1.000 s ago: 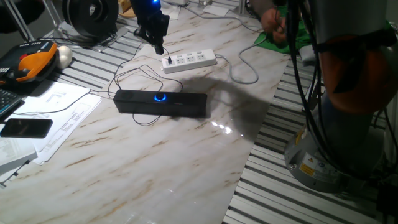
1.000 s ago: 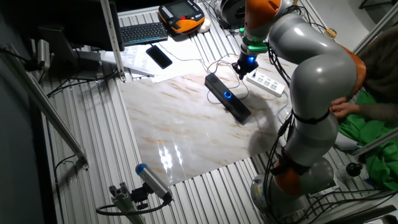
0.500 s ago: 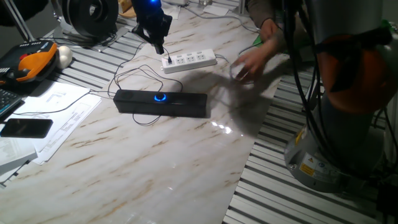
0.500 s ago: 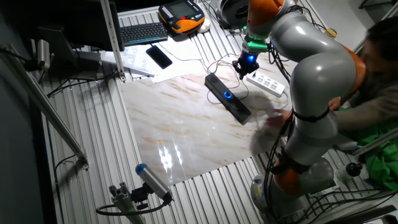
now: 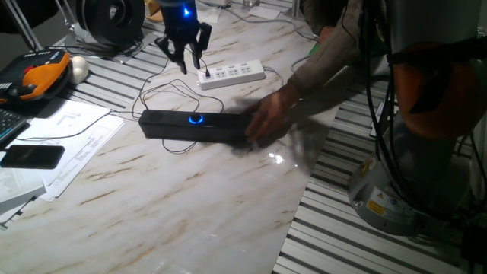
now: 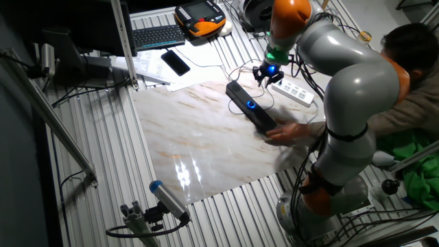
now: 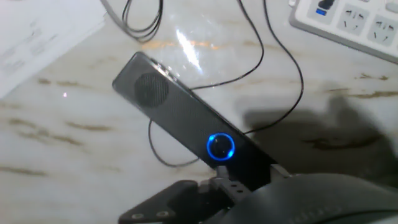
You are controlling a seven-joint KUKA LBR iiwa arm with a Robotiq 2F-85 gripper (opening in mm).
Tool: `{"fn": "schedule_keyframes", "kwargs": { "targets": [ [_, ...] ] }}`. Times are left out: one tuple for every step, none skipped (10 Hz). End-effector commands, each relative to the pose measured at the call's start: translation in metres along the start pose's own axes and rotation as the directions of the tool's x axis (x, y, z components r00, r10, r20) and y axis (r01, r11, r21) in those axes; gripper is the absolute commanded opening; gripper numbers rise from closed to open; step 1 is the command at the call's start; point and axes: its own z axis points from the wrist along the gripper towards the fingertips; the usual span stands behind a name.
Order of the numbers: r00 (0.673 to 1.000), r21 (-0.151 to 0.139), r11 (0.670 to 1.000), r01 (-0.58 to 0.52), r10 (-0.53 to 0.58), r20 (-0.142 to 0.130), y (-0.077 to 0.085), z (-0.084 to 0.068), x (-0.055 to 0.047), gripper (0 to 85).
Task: Turn the knob to decrease the volume of the speaker
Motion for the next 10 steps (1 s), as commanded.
{"fn": "schedule_keyframes", "kwargs": {
  "targets": [
    [0.431, -0.1, 0.428, -0.898, 0.902, -0.011, 0.003, 0.004, -0.001, 51.0],
    [0.416, -0.1, 0.415, -0.904, 0.909, 0.014, 0.007, 0.008, -0.003, 51.0],
    [0.409, -0.098, 0.408, -0.908, 0.913, 0.016, 0.008, 0.014, -0.005, 51.0],
    [0.409, -0.099, 0.41, -0.907, 0.912, 0.03, 0.009, 0.021, -0.005, 51.0],
    [0.403, -0.104, 0.406, -0.908, 0.914, 0.052, 0.011, 0.031, -0.005, 51.0],
    [0.394, -0.104, 0.398, -0.911, 0.917, 0.06, 0.013, 0.039, -0.005, 51.0],
    [0.379, -0.105, 0.384, -0.917, 0.923, 0.07, 0.016, 0.045, -0.005, 51.0],
    [0.367, -0.104, 0.374, -0.921, 0.926, 0.083, 0.019, 0.05, -0.004, 51.0],
    [0.361, -0.099, 0.37, -0.924, 0.927, 0.097, 0.021, 0.055, -0.005, 51.0],
    [0.359, -0.1, 0.369, -0.924, 0.928, 0.1, 0.021, 0.06, -0.006, 51.0]
  ]
}}
